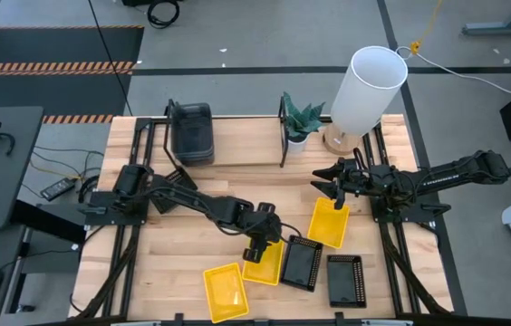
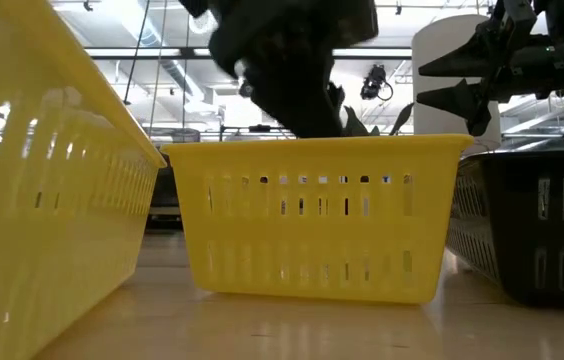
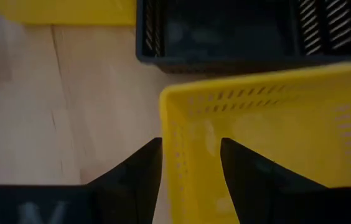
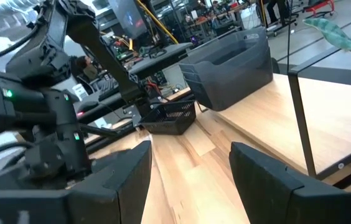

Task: Stack baskets on shelf by color
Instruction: Stack the middle yellow bin on top of the bottom yellow bin

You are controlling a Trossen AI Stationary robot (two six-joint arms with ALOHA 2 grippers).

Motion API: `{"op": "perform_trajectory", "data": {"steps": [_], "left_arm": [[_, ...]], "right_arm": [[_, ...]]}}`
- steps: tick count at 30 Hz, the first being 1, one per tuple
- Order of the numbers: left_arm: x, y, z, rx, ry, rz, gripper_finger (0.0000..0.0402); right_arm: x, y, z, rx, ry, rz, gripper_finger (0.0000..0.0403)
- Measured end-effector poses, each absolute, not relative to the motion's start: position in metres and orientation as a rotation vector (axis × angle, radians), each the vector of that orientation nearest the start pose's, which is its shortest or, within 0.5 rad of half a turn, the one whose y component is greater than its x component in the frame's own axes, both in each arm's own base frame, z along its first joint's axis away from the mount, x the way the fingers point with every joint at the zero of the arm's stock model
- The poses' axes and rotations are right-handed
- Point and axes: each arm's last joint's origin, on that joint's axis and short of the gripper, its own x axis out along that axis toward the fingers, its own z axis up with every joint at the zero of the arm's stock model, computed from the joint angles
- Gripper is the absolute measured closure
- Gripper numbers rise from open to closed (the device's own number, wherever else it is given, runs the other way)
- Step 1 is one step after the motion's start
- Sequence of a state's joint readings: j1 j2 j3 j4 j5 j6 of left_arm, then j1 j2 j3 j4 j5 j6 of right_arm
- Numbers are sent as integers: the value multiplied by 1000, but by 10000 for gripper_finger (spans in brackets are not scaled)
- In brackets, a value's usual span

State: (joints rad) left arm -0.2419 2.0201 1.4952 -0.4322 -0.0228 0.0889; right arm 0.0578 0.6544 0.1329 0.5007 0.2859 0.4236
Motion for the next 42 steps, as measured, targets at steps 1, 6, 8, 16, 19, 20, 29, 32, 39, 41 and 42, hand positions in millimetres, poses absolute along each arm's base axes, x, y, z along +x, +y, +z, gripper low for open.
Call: {"op": "perform_trajectory", "data": {"steps": [1, 6, 8, 16, 19, 20, 29, 32, 39, 41, 42], "left_arm": [[421, -102, 187, 211, 952, -242, 230], [426, -100, 175, 214, 961, -233, 230], [427, -99, 173, 215, 968, -228, 230], [427, -98, 160, 196, 1019, -224, 254], [428, -98, 158, 195, 1015, -225, 273], [428, -98, 157, 193, 1022, -223, 280], [428, -98, 157, 193, 1021, -223, 363], [428, -98, 157, 185, 1016, -228, 392], [425, -93, 164, 177, 1035, -213, 394], [423, -88, 174, 164, 1031, -211, 396], [420, -85, 180, 155, 1030, -204, 396]], "right_arm": [[149, 0, 192, 418, -29, -228, 182], [149, 0, 193, 419, -35, -227, 182], [149, 0, 193, 419, -35, -227, 182], [149, 0, 193, 419, -35, -227, 182], [149, 0, 193, 420, -36, -227, 182], [149, 0, 193, 420, -36, -227, 182], [149, 0, 193, 419, -35, -227, 182], [149, 0, 193, 419, -35, -227, 182], [149, 0, 193, 419, -35, -227, 182], [149, 0, 193, 419, -35, -227, 182], [149, 0, 193, 419, -35, -228, 182]]}}
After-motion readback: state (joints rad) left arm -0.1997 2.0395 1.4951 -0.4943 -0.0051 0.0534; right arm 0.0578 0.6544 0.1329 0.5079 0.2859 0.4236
